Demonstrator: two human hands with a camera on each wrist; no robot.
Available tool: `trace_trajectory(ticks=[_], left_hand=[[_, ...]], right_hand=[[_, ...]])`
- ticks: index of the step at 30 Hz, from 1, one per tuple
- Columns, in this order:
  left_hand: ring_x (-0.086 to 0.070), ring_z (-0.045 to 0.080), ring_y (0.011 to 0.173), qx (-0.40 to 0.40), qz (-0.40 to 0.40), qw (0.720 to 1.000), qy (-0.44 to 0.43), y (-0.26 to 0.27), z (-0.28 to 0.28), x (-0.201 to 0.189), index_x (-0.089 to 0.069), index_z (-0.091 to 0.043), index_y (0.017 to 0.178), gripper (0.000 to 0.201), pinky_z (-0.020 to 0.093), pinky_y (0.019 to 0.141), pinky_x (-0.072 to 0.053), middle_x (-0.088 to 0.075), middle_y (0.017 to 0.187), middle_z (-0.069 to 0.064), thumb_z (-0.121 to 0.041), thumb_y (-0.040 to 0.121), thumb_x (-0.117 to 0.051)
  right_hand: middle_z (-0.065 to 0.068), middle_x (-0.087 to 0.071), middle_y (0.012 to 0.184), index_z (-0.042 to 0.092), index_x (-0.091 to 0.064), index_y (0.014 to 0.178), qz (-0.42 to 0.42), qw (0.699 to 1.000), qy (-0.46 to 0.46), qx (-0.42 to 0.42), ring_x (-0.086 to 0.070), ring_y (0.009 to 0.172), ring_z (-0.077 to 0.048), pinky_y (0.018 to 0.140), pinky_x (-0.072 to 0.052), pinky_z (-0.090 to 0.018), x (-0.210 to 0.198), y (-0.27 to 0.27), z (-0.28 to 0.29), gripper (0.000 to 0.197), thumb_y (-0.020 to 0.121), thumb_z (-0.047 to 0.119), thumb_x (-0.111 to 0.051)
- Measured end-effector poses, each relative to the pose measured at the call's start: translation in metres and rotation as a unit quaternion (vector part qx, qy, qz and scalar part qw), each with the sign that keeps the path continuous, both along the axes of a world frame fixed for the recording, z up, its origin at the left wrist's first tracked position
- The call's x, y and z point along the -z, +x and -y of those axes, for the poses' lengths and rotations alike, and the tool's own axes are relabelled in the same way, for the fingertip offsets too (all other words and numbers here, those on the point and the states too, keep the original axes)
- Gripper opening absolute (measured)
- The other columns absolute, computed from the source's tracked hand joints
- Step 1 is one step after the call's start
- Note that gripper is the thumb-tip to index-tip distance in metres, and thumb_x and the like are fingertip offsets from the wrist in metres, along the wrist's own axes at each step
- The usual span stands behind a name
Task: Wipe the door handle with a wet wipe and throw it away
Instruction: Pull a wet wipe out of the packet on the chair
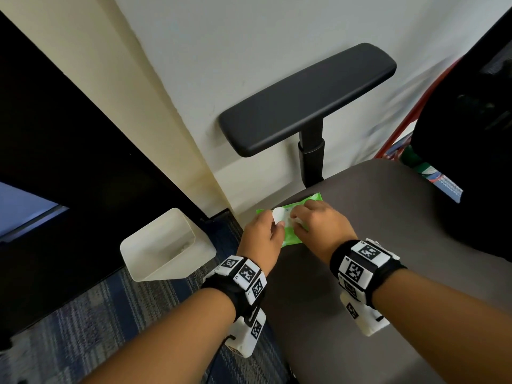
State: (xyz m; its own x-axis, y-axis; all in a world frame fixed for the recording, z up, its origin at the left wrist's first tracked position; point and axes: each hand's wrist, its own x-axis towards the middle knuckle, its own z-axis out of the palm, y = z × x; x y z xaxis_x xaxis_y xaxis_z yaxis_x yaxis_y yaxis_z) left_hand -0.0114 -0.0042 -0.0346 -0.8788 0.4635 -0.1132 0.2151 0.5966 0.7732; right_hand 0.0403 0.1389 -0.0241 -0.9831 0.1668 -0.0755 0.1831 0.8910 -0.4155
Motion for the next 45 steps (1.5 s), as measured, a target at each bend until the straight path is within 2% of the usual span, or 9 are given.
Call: trace_trajectory(ticks=[4,13,18,20,23,27,33,39,45], left_hand=[[-0.062,0.027,0.075,-0.002,-0.007,1.0,-0.003,0.001,0.0,0.001,-0.058,-0.001,0.093,0.02,0.044,0.069,-0.054,-0.065,0.085,0.015,-0.021,0.092,-0.055],[-0.063,0.026,0.076,-0.004,-0.005,1.0,0.0,0.001,-0.001,0.003,-0.059,-0.003,0.095,0.021,0.045,0.069,-0.055,-0.065,0.086,0.013,-0.023,0.092,-0.055],[-0.062,0.024,0.073,0.0,-0.009,1.0,0.0,0.0,0.0,0.002,-0.057,-0.003,0.093,0.019,0.044,0.068,-0.054,-0.064,0.085,0.012,-0.022,0.092,-0.055],[-0.062,0.026,0.073,0.002,-0.009,1.0,0.001,0.0,0.0,0.002,-0.057,-0.003,0.092,0.02,0.045,0.068,-0.054,-0.064,0.085,0.013,-0.022,0.092,-0.055],[-0.062,0.027,0.074,0.0,-0.008,1.0,0.004,0.001,0.0,0.001,-0.057,-0.001,0.09,0.02,0.044,0.069,-0.053,-0.064,0.084,0.014,-0.02,0.092,-0.056],[-0.062,0.027,0.075,0.005,-0.006,1.0,0.006,0.0,0.001,0.002,-0.057,-0.001,0.092,0.019,0.045,0.07,-0.054,-0.064,0.085,0.015,-0.02,0.092,-0.055],[-0.063,0.028,0.075,0.005,-0.005,1.0,0.01,-0.001,0.003,0.007,-0.057,-0.002,0.092,0.02,0.047,0.069,-0.054,-0.064,0.085,0.014,-0.022,0.092,-0.055],[-0.064,0.025,0.077,0.008,0.001,1.0,0.014,-0.001,0.004,0.007,-0.058,-0.004,0.098,0.019,0.045,0.071,-0.055,-0.064,0.087,0.012,-0.021,0.093,-0.054],[-0.063,0.026,0.077,0.007,0.001,1.0,0.015,-0.002,0.003,0.01,-0.058,-0.002,0.097,0.02,0.046,0.071,-0.055,-0.064,0.087,0.014,-0.022,0.092,-0.055]], right_hand=[[-0.013,-0.06,0.089,0.004,-0.061,0.088,-0.017,1.0,0.023,0.001,-0.058,0.089,-0.034,0.056,-0.051,-0.04,0.006,-0.004,0.002,0.007,0.087,0.01,-0.057],[-0.008,-0.058,0.095,0.013,-0.051,0.096,-0.021,0.999,-0.042,-0.025,-0.05,0.088,-0.027,0.067,-0.049,-0.043,0.003,0.001,-0.002,0.012,0.091,0.022,-0.046],[-0.006,-0.058,0.097,0.013,-0.047,0.098,0.002,0.998,-0.056,-0.001,-0.049,0.086,-0.024,0.069,-0.047,-0.039,0.0,0.005,-0.003,0.012,0.094,0.024,-0.043],[-0.006,-0.058,0.103,0.013,-0.048,0.103,0.007,0.999,-0.053,-0.007,-0.051,0.092,-0.025,0.07,-0.049,-0.038,-0.004,0.006,-0.003,0.017,0.091,0.026,-0.05],[-0.006,-0.056,0.113,0.015,-0.05,0.113,0.023,0.998,-0.001,-0.061,-0.052,0.101,-0.027,0.069,-0.053,-0.038,-0.009,0.007,-0.002,0.043,0.077,0.03,-0.068],[-0.013,-0.06,0.104,0.009,-0.06,0.104,-0.006,0.994,0.047,-0.102,-0.058,0.092,-0.033,0.059,-0.055,-0.042,-0.006,0.005,-0.001,0.035,0.074,0.023,-0.073],[-0.014,-0.062,0.084,0.003,-0.063,0.082,-0.055,0.995,0.058,-0.068,-0.061,0.073,-0.035,0.046,-0.053,-0.04,0.006,-0.004,-0.001,0.009,0.078,0.01,-0.068],[-0.011,-0.063,0.091,0.005,-0.067,0.089,-0.018,0.99,0.098,-0.095,-0.06,0.081,-0.029,0.056,-0.054,-0.036,-0.004,-0.002,0.001,0.028,0.066,0.021,-0.073],[-0.013,-0.063,0.084,0.003,-0.067,0.083,0.023,0.986,0.128,-0.104,-0.062,0.077,-0.03,0.046,-0.054,-0.036,0.003,-0.006,0.0,0.022,0.065,0.007,-0.079]])
